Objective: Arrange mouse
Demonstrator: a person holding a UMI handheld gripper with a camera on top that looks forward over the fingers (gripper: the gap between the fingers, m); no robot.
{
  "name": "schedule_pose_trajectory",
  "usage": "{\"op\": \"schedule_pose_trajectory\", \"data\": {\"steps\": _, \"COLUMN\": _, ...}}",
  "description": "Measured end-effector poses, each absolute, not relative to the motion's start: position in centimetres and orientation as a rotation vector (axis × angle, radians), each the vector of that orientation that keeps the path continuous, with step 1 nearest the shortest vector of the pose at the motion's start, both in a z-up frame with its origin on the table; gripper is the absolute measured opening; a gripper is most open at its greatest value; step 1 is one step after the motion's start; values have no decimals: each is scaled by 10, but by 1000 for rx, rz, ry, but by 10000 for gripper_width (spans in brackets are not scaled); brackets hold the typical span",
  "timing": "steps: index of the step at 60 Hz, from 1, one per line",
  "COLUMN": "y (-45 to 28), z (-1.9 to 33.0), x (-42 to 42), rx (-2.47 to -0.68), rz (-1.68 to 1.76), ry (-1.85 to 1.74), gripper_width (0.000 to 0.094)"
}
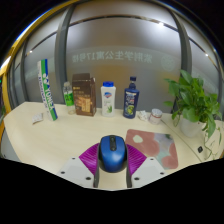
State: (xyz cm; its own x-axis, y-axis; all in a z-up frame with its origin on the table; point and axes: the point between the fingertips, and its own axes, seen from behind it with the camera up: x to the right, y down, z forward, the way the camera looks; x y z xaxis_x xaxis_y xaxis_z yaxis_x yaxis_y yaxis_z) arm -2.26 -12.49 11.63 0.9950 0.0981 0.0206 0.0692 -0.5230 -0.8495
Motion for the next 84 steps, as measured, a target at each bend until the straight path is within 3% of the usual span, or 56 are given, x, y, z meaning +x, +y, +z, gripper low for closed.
{"op": "schedule_pose_trajectory", "data": {"steps": 6, "y": -74, "z": 164, "x": 14, "rx": -2032, "rz": 40, "ry": -54, "gripper_width": 369}}
{"op": "schedule_pose_trajectory", "data": {"steps": 10, "y": -46, "z": 158, "x": 50, "rx": -2045, "rz": 27, "ry": 3, "gripper_width": 369}}
{"op": "schedule_pose_trajectory", "data": {"steps": 13, "y": -29, "z": 142, "x": 80, "rx": -2065, "rz": 3, "ry": 34, "gripper_width": 367}}
{"op": "schedule_pose_trajectory", "data": {"steps": 25, "y": -14, "z": 16, "x": 146, "rx": -2282, "rz": -14, "ry": 121, "gripper_width": 368}}
{"op": "schedule_pose_trajectory", "data": {"steps": 31, "y": -20, "z": -9, "x": 151, "rx": -2333, "rz": -17, "ry": 107, "gripper_width": 426}}
{"op": "schedule_pose_trajectory", "data": {"steps": 39, "y": -26, "z": -10, "x": 148, "rx": -2353, "rz": -24, "ry": 64, "gripper_width": 595}}
{"op": "schedule_pose_trajectory", "data": {"steps": 43, "y": -31, "z": -3, "x": 145, "rx": -2351, "rz": -14, "ry": 73, "gripper_width": 856}}
{"op": "schedule_pose_trajectory", "data": {"steps": 44, "y": -33, "z": -1, "x": 144, "rx": -2352, "rz": -14, "ry": 71, "gripper_width": 863}}
{"op": "schedule_pose_trajectory", "data": {"steps": 58, "y": -73, "z": 62, "x": 133, "rx": -2291, "rz": -87, "ry": 86, "gripper_width": 856}}
{"op": "schedule_pose_trajectory", "data": {"steps": 73, "y": -164, "z": 141, "x": 100, "rx": -2206, "rz": -175, "ry": 83, "gripper_width": 853}}
{"op": "schedule_pose_trajectory", "data": {"steps": 84, "y": -224, "z": 167, "x": 81, "rx": -2176, "rz": -207, "ry": 67, "gripper_width": 853}}
